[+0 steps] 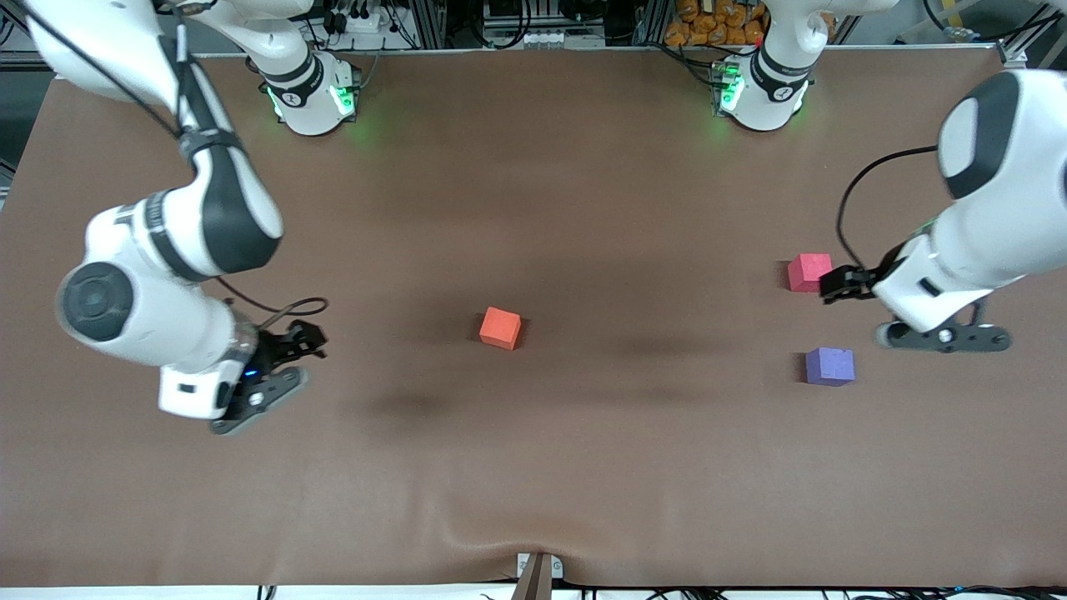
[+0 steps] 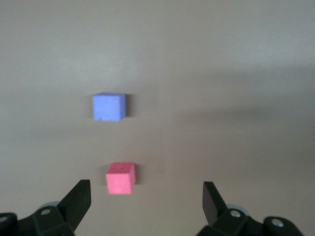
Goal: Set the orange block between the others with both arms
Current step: 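Withdraw the right gripper while the left gripper reaches the orange cube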
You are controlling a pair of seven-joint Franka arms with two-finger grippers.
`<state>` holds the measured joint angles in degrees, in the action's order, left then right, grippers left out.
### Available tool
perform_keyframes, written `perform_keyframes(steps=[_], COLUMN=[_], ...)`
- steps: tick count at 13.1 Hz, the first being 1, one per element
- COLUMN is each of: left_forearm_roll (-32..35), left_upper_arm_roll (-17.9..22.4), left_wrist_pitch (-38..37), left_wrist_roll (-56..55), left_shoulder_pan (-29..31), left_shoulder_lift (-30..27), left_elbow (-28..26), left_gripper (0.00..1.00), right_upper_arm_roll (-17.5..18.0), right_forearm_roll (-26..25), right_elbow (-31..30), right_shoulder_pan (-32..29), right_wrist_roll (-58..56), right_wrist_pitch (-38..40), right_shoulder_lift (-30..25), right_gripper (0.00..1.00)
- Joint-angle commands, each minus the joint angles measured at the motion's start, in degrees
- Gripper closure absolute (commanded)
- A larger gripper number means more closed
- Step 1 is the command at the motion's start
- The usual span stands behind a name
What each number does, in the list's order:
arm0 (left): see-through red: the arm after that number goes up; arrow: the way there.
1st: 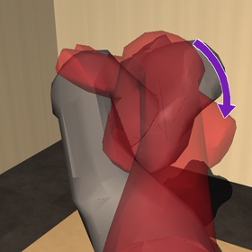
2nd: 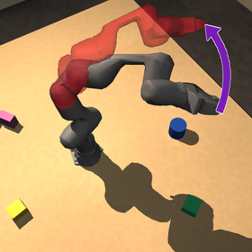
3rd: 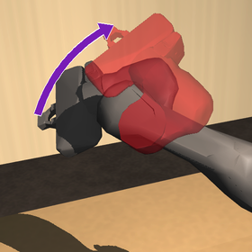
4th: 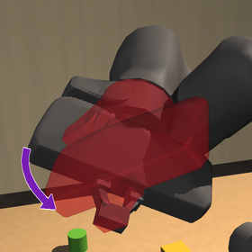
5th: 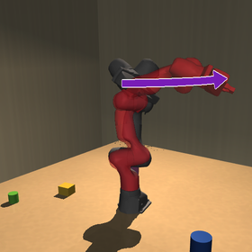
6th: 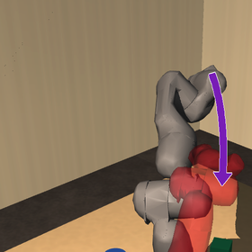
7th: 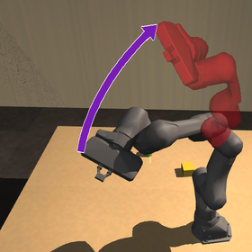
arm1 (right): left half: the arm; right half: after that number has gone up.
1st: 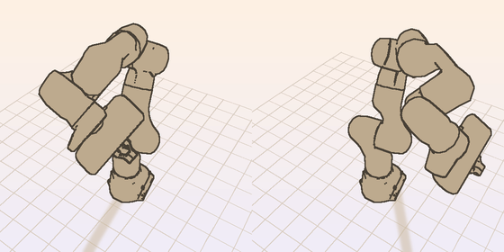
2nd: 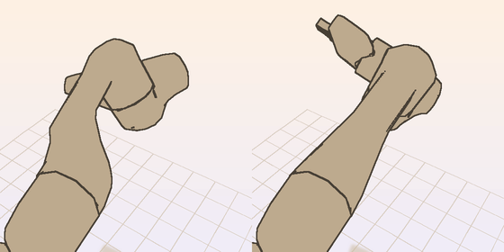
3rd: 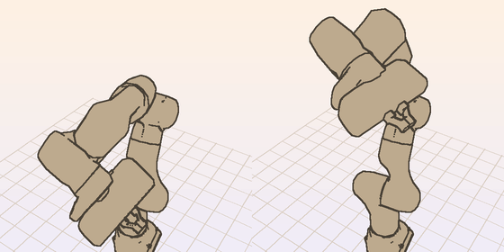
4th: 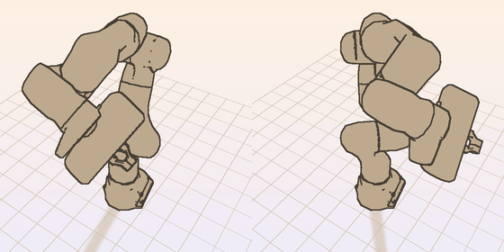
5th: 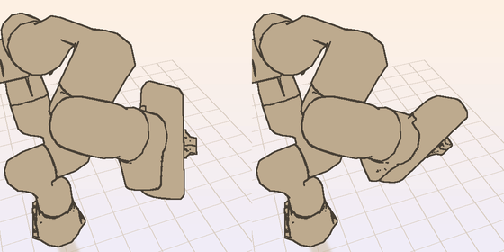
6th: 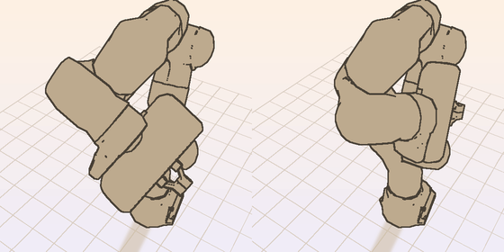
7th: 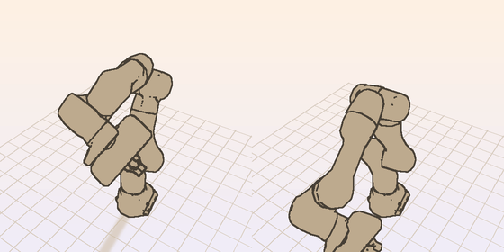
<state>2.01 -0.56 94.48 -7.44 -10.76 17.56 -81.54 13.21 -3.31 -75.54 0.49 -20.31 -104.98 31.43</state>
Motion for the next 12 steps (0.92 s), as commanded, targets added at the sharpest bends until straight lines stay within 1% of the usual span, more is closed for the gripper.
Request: perform_keyframes(steps=[1,3,4,7,10,12], left_forearm_roll=[-1.31,-1.31,-1.31,-2.01,-2.19,-3.23], left_upper_arm_roll=[0.30,0.30,0.30,0.21,-0.23,-0.41], left_wrist_pitch=[2.28,3.51,3.78,8.25,12.91,16.51], left_wrist_roll=[-4.66,-10.37,-12.92,-19.79,-20.24,-20.77], left_shoulder_pan=[-3.47,-6.89,-8.30,-12.79,-15.51,-17.54], left_shoulder_lift=[3.35,4.76,5.37,8.01,10.47,12.23], left_elbow=[3.40,3.58,3.58,3.84,4.19,4.28], left_gripper=[0.00,0.00,0.00,0.00,0.00,0.00], right_upper_arm_roll=[0.24,-2.22,-2.31,-2.31,-2.31,-2.23], right_forearm_roll=[0.15,0.59,0.59,0.59,0.59,0.68], right_elbow=[-0.84,-0.66,-0.66,-0.66,0.56,1.97], right_shoulder_pan=[-1.54,-2.59,-2.94,-3.12,-3.38,-4.79], right_wrist_roll=[-0.09,1.48,3.67,8.43,8.62,8.62], right_wrist_pitch=[-0.58,-1.80,-3.03,-3.31,-3.39,-3.57], right_shoulder_lift=[-1.01,-1.02,-1.10,-1.19,-1.37,-1.37], right_gripper=[0.00,0.00,0.00,0.00,0.00,0.00])
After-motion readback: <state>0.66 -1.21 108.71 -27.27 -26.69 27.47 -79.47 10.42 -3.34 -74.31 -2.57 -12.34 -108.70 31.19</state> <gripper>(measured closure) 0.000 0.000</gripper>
